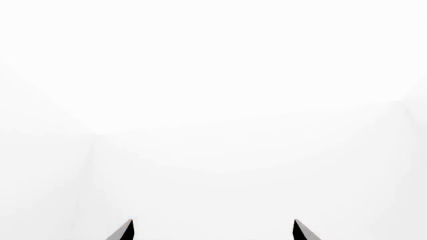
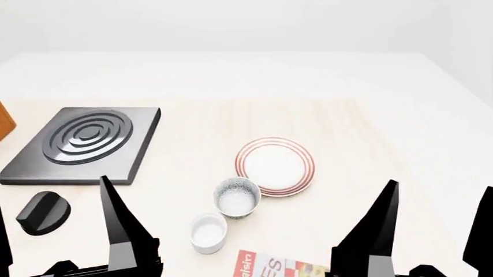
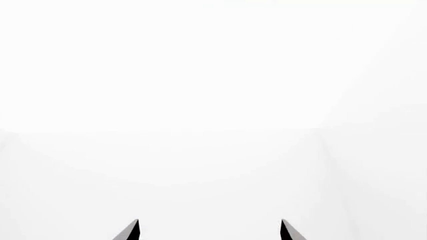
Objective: Pick the akita bowl between the plate and the ramekin and place it on the plate.
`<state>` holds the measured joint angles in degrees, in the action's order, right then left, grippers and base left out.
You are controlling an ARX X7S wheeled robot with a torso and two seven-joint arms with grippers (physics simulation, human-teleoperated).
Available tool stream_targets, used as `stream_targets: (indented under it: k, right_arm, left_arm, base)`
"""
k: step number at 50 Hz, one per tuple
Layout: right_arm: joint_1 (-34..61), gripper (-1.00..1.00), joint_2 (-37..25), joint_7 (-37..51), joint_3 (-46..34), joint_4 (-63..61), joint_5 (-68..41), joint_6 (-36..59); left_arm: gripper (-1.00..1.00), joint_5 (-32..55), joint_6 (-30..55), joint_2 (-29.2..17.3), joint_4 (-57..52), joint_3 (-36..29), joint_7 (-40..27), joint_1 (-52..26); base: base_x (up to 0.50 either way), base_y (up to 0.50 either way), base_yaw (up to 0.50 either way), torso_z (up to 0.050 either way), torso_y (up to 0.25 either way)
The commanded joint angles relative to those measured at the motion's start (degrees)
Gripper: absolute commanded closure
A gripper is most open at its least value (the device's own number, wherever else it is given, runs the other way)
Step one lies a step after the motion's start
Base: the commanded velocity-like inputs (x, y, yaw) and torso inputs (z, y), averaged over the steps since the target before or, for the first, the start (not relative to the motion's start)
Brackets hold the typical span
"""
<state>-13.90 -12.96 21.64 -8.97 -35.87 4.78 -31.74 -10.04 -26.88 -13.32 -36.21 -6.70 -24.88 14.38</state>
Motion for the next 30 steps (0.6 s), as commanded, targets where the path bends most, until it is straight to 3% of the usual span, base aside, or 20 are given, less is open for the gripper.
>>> stream_targets:
  k: [1, 9, 13, 18, 30]
  right_arm:
    - [-0.11, -1.0, 0.86, -0.8, 1.09, -0.5, 1.58, 0.29]
    - [0.81, -1.0, 0.59, -1.67, 0.57, -2.04, 1.91, 5.91]
    - [4.0, -1.0, -0.04, -4.98, -0.53, -6.43, -1.86, 20.53]
    - [12.26, -1.0, -0.92, -7.98, 1.19, -8.22, -14.72, 42.43]
    - [21.36, -1.0, -3.2, -9.04, 2.19, -7.47, -21.8, 56.12]
  left_arm:
    - [-1.0, 0.02, -0.51, 0.96, -0.43, 1.86, 1.09, 0.13]
    - [-1.0, 0.05, -0.58, 0.68, -0.18, 1.59, 0.8, 0.01]
    - [-1.0, 0.1, -0.5, 0.51, -0.04, 1.54, 0.66, -0.07]
    - [-1.0, 0.28, -0.48, 0.28, 0.11, 1.65, 0.4, -0.2]
    - [-1.0, 0.31, -0.73, -0.08, 0.52, 1.55, -0.24, -0.05]
  base:
    - [0.5, 0.0, 0.0, 0.0, 0.0]
    - [0.35, 0.0, 0.0, 0.0, 0.0]
    - [0.0, 0.0, 0.0, 0.0, 0.0]
    - [0.0, 0.0, 0.0, 0.0, 0.0]
    - [0.0, 0.0, 0.0, 0.0, 0.0]
